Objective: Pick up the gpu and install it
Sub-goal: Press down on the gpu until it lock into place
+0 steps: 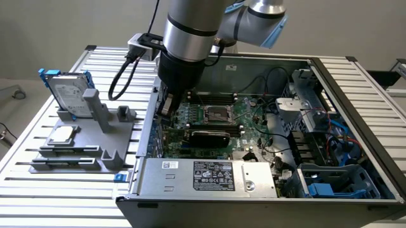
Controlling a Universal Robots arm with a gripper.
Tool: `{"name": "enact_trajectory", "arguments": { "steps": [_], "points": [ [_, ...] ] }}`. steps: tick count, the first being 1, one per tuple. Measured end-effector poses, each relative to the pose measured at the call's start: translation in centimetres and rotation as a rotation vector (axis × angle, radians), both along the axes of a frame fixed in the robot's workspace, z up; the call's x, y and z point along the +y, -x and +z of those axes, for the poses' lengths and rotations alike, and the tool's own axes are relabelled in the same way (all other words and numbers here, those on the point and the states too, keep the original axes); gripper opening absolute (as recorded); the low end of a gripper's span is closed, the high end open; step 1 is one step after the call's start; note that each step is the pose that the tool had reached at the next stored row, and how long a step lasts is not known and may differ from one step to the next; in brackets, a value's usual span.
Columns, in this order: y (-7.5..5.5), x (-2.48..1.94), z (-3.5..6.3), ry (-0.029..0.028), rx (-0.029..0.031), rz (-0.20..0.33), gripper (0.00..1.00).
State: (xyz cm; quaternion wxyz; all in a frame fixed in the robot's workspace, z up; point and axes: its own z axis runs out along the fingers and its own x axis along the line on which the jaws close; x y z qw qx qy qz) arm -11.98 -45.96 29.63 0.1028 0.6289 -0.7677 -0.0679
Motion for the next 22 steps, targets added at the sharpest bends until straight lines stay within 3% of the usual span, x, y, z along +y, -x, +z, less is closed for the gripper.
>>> {"name": "enact_trajectory", "arguments": {
  "steps": [9, 22],
  "points": [
    [-0.02, -0.19, 0.01, 0.0090, 0.0001, 0.000, 0.11],
    [-0.02, -0.11, -0.02, 0.0074, 0.0000, -0.031, 0.11]
  ]
}}
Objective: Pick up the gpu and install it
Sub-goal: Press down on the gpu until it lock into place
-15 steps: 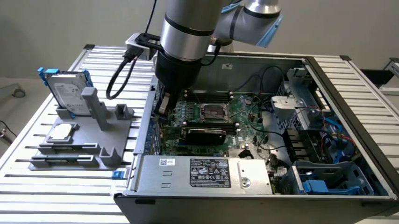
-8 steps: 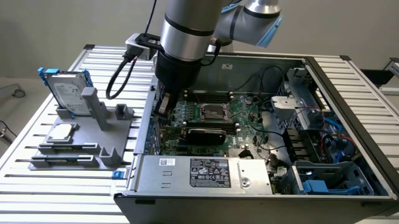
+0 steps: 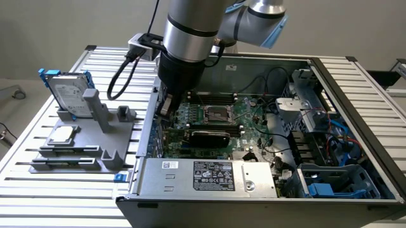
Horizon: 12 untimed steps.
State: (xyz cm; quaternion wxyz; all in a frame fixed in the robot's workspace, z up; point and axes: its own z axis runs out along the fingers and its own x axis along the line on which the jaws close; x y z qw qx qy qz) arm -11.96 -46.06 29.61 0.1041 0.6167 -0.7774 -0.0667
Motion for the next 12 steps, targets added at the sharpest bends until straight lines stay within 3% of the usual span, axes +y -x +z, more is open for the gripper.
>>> {"name": "enact_trajectory", "arguments": {
  "steps": [12],
  "points": [
    [0.00, 0.07, -0.02, -0.0012, 0.0001, -0.031, 0.11]
  ]
}}
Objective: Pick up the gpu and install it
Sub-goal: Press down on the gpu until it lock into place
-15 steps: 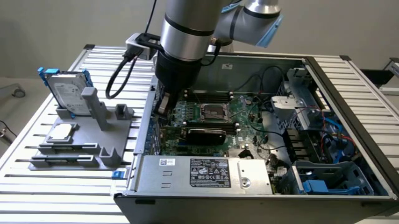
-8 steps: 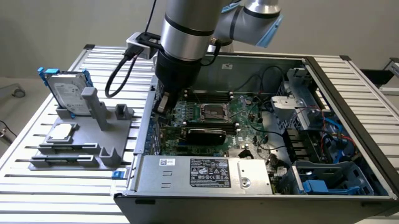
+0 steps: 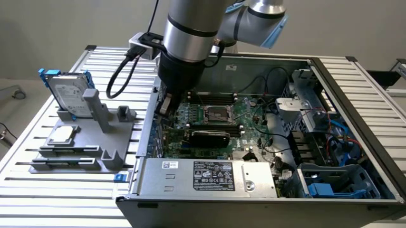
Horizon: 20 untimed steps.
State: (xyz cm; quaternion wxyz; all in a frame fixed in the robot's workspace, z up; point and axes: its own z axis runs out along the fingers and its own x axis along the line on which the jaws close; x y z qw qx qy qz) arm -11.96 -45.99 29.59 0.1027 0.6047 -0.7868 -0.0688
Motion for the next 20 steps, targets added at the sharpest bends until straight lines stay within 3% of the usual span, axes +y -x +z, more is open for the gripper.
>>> {"name": "enact_trajectory", "arguments": {
  "steps": [9, 20],
  "points": [
    [0.03, -0.46, -0.01, 0.0021, 0.0000, 0.000, 0.11],
    [0.03, -0.37, -0.09, 0.0012, -0.0001, -0.014, 0.11]
  ]
}}
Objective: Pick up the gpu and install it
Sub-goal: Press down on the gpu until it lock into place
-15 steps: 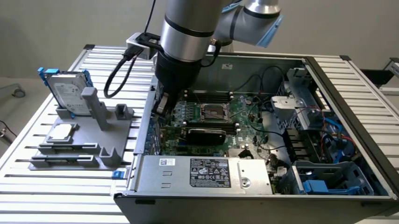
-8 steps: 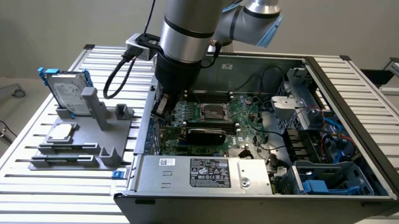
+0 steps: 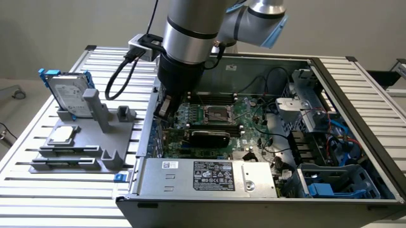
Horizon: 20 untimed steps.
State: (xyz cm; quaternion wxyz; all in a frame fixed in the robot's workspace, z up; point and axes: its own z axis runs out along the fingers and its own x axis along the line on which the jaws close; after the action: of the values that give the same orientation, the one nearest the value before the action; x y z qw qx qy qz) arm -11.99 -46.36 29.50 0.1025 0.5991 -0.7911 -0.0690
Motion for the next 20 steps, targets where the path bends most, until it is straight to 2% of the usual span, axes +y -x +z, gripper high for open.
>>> {"name": "enact_trajectory", "arguments": {
  "steps": [14, 20],
  "points": [
    [0.00, 0.07, 0.23, -0.0038, 0.0002, -0.003, 0.11],
    [0.01, 0.01, 0.24, -0.0036, 0.0003, -0.002, 0.11]
  ]
}}
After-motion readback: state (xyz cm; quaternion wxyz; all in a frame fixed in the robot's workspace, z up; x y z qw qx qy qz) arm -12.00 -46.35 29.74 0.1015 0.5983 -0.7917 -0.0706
